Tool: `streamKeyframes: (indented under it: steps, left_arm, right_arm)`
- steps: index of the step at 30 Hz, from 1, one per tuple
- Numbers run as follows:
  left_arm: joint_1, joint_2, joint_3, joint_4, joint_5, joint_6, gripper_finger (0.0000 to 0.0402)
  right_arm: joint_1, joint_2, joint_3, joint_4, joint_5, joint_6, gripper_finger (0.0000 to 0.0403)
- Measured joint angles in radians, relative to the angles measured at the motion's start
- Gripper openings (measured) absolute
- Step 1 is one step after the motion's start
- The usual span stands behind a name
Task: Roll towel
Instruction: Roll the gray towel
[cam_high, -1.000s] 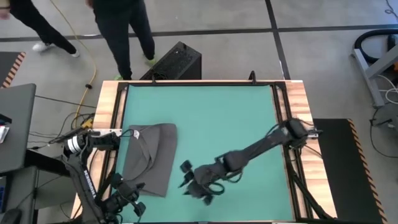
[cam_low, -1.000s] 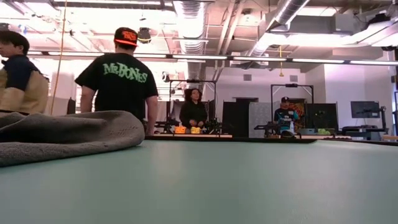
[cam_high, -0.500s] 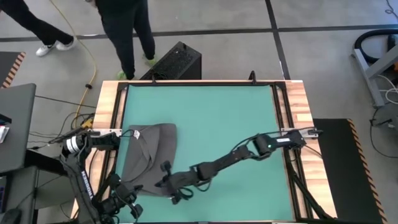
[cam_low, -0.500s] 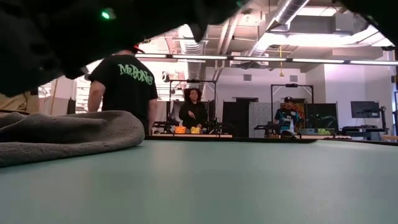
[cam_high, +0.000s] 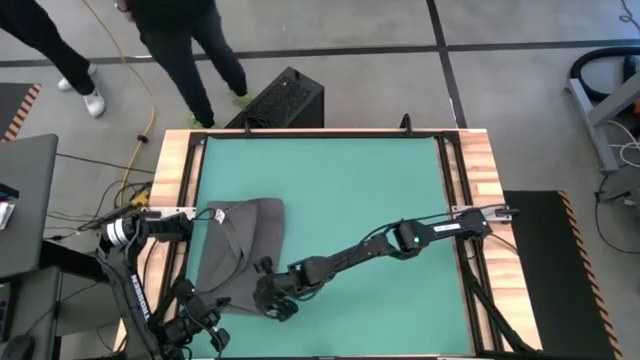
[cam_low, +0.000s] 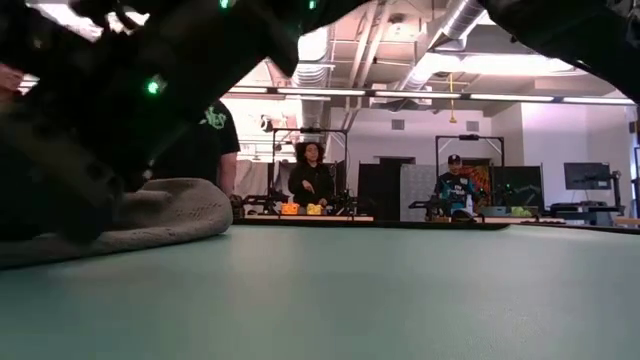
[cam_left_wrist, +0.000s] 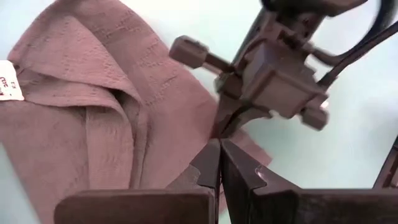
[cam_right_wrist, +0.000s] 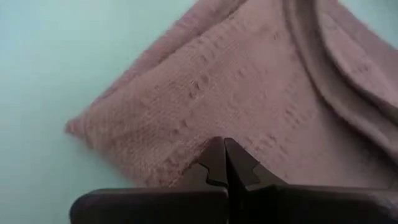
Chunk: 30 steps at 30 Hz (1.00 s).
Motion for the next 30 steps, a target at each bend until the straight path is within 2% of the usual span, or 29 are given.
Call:
streamKeyframes:
  steps: [8, 14, 24, 30]
  left_arm:
    - [0.006, 0.004, -0.001, 0.001, -0.058, 0.016, 0.0000]
    - [0.058, 0.004, -0.010, 0.043, -0.140, 0.097, 0.0000]
    - [0.229, 0.004, -0.058, 0.384, -0.187, 0.608, 0.0000]
    - [0.289, 0.004, -0.058, 0.505, -0.220, 0.902, 0.0000]
  right_arm:
    - [0.049, -0.040, 0.006, -0.423, 0.035, 0.080, 0.0004]
    - [0.136, -0.072, 0.001, -0.767, 0.071, 0.245, 0.0004]
    - [0.310, -0.177, -0.009, -1.129, 0.138, 0.655, 0.0006]
    - [0.410, -0.271, -0.006, -1.144, 0.311, 0.872, 0.0067]
